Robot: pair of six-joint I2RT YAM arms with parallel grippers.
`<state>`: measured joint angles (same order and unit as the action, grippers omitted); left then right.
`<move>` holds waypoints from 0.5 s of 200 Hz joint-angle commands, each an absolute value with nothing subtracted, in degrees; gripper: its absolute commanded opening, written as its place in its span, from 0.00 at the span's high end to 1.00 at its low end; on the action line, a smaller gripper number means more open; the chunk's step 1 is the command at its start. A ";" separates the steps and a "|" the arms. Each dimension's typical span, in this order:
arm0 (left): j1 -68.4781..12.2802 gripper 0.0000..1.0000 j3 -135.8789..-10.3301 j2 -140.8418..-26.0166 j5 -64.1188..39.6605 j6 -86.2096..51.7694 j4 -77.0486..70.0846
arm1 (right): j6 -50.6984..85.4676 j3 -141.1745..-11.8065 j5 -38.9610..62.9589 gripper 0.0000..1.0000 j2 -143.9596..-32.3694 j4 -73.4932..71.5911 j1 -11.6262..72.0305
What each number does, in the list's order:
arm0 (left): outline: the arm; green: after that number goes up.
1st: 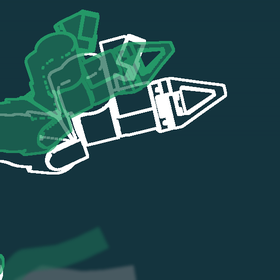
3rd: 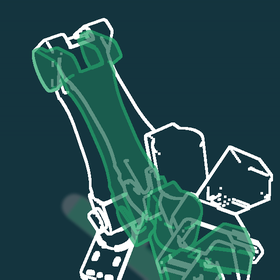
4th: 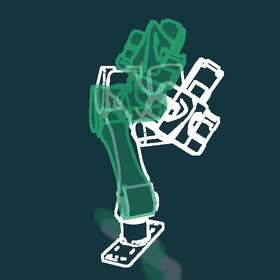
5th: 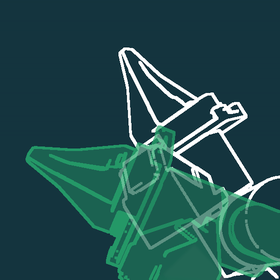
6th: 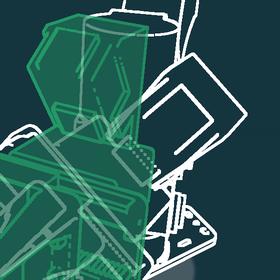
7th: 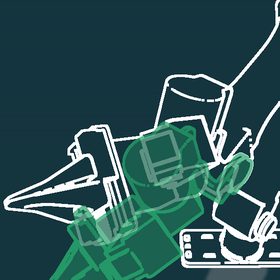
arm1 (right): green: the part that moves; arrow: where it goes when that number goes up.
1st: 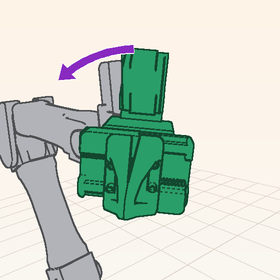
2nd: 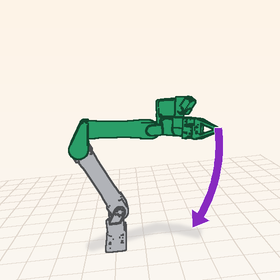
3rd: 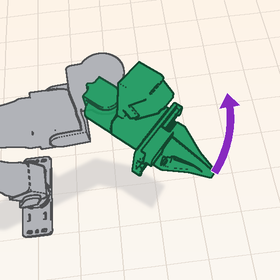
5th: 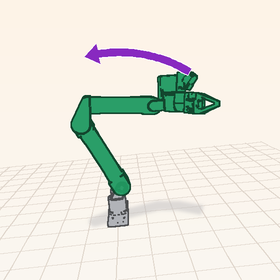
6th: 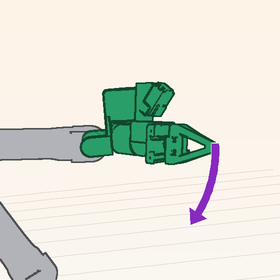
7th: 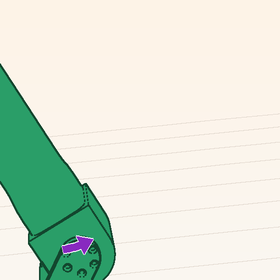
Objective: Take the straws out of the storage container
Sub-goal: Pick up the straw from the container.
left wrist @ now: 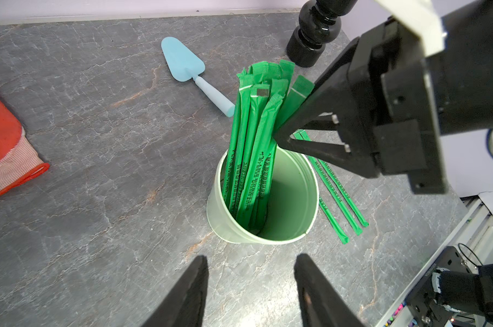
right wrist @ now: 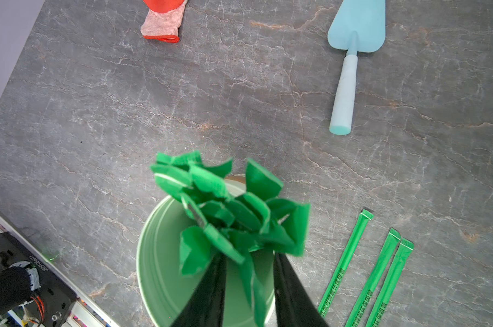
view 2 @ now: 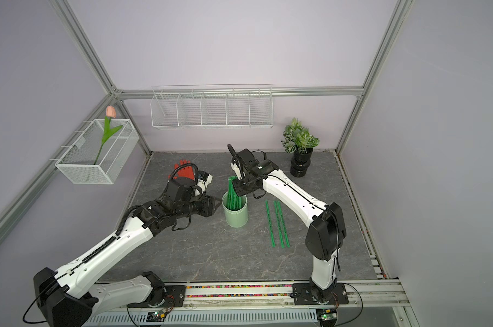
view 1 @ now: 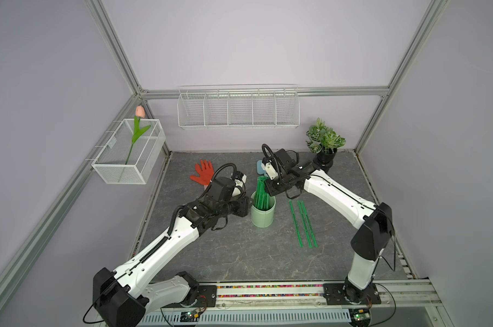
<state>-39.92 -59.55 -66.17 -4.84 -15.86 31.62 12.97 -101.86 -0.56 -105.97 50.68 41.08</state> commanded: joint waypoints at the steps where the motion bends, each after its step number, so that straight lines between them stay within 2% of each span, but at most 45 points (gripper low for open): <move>1: -40.08 0.47 -60.64 -66.01 -5.19 -15.90 31.65 | 13.45 -103.65 -0.22 0.70 -106.95 50.25 41.22; 100: -40.02 0.47 -60.73 -66.13 -5.60 -16.00 31.55 | 13.14 -104.77 0.15 0.85 -106.72 51.48 41.26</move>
<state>-39.92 -59.55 -66.17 -5.02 -15.86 31.62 13.28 -103.57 -0.40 -106.80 50.72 41.08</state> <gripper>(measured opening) 0.532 0.162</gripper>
